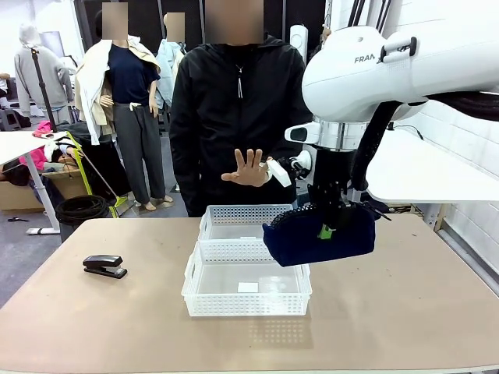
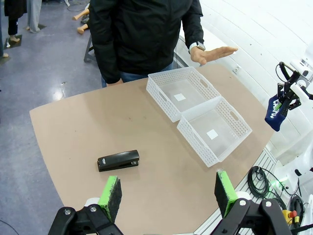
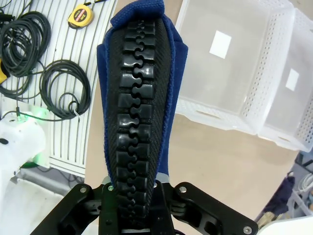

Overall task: Distribute items into two baskets.
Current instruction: Move the picked Pencil pouch towards the Organizing basket indicated by the person, stopping as directed, then place the picked Pencil pouch into the Organizing basket as instructed by the person.

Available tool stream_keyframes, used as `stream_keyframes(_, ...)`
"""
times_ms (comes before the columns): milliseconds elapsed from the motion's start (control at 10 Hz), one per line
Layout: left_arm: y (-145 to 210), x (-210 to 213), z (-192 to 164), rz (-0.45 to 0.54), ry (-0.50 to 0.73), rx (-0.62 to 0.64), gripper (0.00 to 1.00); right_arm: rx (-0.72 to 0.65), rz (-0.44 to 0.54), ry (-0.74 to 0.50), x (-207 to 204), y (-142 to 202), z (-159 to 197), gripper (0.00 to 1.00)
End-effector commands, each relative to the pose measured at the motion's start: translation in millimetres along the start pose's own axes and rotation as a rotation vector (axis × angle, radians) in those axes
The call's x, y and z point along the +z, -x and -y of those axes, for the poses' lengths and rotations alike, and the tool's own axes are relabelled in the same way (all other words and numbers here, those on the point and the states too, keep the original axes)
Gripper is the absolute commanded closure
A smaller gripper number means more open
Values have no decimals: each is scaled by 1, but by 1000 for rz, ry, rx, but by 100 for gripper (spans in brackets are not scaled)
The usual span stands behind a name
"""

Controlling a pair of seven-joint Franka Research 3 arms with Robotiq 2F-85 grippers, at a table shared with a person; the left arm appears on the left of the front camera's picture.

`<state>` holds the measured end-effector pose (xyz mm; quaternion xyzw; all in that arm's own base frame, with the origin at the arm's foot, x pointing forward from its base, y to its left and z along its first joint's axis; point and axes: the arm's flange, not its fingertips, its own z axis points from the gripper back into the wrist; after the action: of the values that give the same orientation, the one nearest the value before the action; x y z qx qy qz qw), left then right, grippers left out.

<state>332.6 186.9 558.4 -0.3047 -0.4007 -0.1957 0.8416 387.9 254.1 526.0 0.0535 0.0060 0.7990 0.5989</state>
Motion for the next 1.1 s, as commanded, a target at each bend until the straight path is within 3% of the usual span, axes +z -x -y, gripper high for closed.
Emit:
stream_keyframes(0, 1, 1, -1, 16, 10, -14, 0, -3, -5, -3, 3, -1, 1, 100)
stream_keyframes(1000, 1, 1, -1, 16, 10, -14, 0, -3, -5, -3, 3, -1, 1, 100)
